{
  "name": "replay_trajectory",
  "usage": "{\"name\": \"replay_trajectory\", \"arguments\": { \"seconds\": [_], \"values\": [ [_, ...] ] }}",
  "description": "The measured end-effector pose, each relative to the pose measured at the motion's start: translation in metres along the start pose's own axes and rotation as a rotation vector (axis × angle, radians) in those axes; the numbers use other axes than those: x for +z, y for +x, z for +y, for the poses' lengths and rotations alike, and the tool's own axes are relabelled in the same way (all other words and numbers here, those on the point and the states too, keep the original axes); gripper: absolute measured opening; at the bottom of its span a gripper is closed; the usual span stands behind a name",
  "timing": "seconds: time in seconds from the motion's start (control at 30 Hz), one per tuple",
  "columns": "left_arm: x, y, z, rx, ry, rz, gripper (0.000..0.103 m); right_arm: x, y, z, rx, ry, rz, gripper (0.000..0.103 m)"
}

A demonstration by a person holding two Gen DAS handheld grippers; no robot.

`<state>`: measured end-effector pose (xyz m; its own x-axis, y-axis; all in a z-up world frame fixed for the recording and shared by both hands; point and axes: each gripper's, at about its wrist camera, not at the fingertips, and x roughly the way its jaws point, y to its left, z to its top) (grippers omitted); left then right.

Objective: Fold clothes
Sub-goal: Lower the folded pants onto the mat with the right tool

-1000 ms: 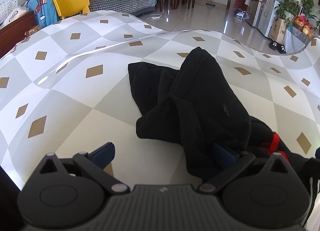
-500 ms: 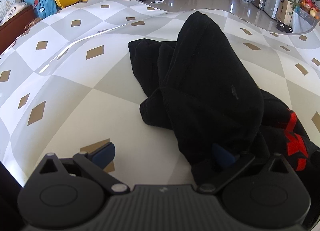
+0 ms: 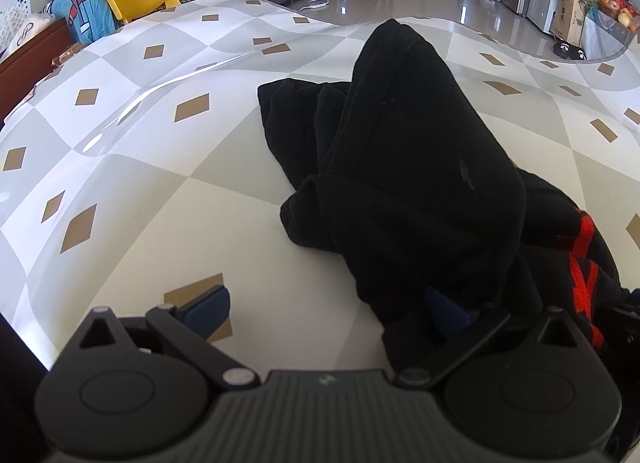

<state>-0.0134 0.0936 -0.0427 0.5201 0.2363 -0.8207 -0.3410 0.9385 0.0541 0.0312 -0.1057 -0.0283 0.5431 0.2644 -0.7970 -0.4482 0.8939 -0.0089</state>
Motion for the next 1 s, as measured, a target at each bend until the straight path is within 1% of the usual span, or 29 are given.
{"name": "replay_trajectory", "arguments": {
  "seconds": [0.07, 0.13, 0.37, 0.53, 0.77, 0.87, 0.97, 1.0],
  "values": [
    [0.0, -0.002, -0.001, -0.003, 0.008, -0.002, 0.103, 0.002, 0.002, -0.001, -0.029, 0.003, -0.006, 0.031],
    [-0.001, -0.003, -0.002, -0.011, 0.015, -0.002, 0.103, 0.005, 0.005, -0.003, -0.056, 0.008, -0.012, 0.029],
    [-0.006, -0.005, -0.008, -0.052, 0.039, 0.005, 0.103, 0.015, 0.015, -0.012, -0.123, 0.056, -0.043, 0.029],
    [-0.009, -0.005, -0.012, -0.075, 0.061, 0.007, 0.103, 0.02, 0.02, -0.015, -0.152, 0.079, -0.06, 0.029],
    [-0.014, -0.005, -0.02, -0.099, 0.111, -0.001, 0.103, 0.024, 0.023, -0.024, -0.178, 0.124, -0.077, 0.028],
    [-0.015, -0.004, -0.021, -0.116, 0.108, 0.003, 0.103, 0.026, 0.019, -0.028, -0.177, 0.156, -0.09, 0.029],
    [-0.014, -0.007, -0.019, -0.124, 0.107, 0.0, 0.103, 0.028, 0.008, -0.029, -0.17, 0.164, -0.128, 0.032],
    [-0.013, -0.01, -0.019, -0.124, 0.109, -0.013, 0.103, 0.029, 0.003, -0.028, -0.163, 0.162, -0.15, 0.032]
  ]
}}
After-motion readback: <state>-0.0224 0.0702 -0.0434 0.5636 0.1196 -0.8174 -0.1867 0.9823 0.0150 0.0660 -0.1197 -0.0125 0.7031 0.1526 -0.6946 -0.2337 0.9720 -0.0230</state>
